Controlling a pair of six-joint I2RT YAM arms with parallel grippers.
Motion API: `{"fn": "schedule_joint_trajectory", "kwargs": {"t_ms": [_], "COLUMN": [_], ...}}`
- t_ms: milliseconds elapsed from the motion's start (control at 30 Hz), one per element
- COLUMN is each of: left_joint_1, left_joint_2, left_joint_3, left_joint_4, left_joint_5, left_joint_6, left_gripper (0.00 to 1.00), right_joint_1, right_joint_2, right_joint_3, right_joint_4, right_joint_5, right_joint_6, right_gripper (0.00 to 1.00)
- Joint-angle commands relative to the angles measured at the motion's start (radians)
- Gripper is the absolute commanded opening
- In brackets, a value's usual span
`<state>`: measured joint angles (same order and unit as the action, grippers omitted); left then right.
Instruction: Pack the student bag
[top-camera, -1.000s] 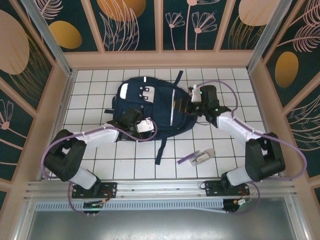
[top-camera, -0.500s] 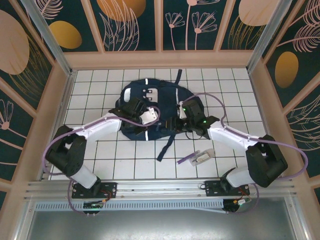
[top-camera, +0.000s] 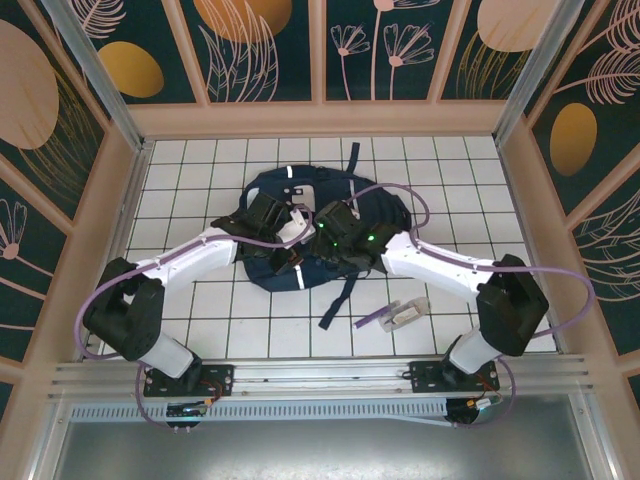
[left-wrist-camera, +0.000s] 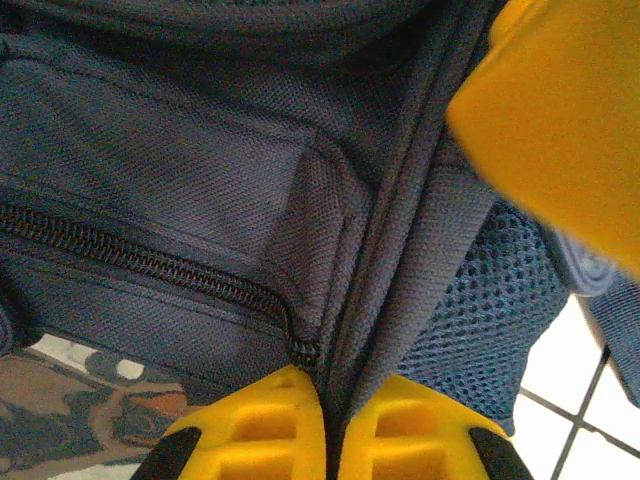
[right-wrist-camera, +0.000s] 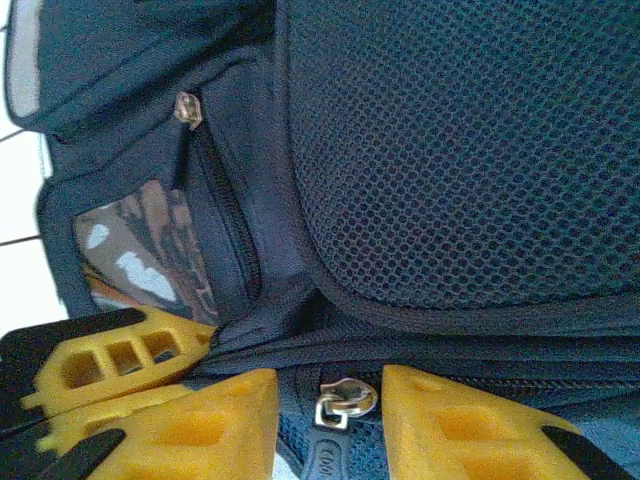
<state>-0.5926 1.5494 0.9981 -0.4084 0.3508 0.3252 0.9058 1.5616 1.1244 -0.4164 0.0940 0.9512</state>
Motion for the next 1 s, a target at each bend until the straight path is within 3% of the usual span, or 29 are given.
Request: {"fn": "schedule_joint_trajectory", "kwargs": {"t_ms": [0,267,400,500,967], "left_joint_1": [-0.013,-0.01,-0.003,-0.003,-0.004], "left_joint_2": [-0.009,-0.006,-0.007,-0.027,-0.065], "left_joint_3": [0.013,0.0,0.012,0.003,-0.063], "left_joint_4": [0.116,0.176,0.182,0.208,0.212], "left_joint_5": [0.193,0.229,0.246,0.252,0.163], "left_joint_6": [-0.081,-0.138,-0.156,-0.15,-0.088], "left_gripper": [0.0,0.0,0.0,0.0,0.0], "right_joint_1": [0.019,0.033,0.047,0.047,0.052], "right_joint_2": [0.05,0.119,0.122,0.095,0.175], "right_joint_3": [0.044,0.117,0.128,0.084,0.161], "right_joint_4": [-0.038,-0.147,-0.214,-0.172,-0.373], "right_joint_5": [0.016,0.09,0.155,0.132,0.269], "right_joint_6": [0.033,0.034,0.001,-0.072,-0.202], "right_gripper": [0.32,0.3,0.21,0.2,0.16]}}
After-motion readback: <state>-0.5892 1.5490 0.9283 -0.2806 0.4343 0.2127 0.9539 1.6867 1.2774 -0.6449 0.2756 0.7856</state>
